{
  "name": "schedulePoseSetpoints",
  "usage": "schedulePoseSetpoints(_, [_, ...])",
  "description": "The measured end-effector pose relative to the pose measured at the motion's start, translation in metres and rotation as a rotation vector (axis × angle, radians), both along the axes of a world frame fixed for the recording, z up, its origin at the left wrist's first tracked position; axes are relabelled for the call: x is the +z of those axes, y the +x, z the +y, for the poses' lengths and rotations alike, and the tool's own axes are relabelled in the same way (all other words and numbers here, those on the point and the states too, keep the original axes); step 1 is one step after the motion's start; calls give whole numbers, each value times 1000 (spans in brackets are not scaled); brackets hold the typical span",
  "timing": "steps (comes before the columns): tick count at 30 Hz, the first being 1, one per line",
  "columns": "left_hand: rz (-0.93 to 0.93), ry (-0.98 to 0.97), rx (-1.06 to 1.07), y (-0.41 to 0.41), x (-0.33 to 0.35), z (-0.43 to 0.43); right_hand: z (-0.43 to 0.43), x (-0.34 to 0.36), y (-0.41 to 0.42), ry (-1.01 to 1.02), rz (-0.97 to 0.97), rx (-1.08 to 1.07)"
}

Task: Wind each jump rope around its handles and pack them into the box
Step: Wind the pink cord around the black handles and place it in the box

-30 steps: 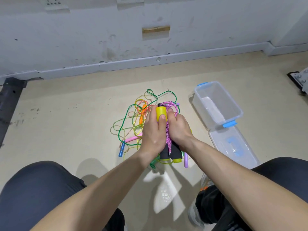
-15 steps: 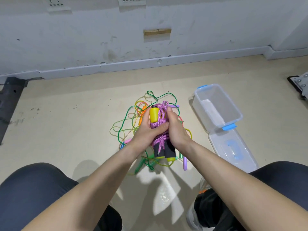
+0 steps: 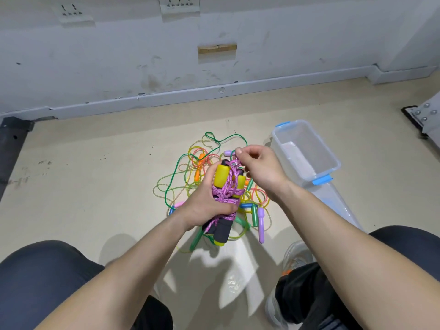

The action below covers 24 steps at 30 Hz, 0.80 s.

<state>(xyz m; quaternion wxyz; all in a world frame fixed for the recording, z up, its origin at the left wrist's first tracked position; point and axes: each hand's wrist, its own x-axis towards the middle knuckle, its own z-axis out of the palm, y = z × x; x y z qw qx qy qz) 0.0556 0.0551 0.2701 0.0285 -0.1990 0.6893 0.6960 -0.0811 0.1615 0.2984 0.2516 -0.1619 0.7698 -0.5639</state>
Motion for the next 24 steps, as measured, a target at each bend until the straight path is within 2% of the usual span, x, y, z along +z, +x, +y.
schedulePoseSetpoints(4, [-60, -145, -92, 5, 2, 4, 1, 2, -4, 44, 62, 4])
schedulePoseSetpoints(12, [-74, -256, -111, 1, 0, 2, 0, 6, -7, 19, 5, -66])
schedulePoseSetpoints(15, [-22, -163, -52, 1, -1, 4, 3, 10, -9, -22, -163, -35])
schedulePoseSetpoints(19, [34, -32, 25, -10, -2, 2, 10, 12, -20, 28, -167, -39])
schedulePoseSetpoints(24, [43, 59, 113, -32, 2, 2, 8, 12, -17, 30, -433, -151])
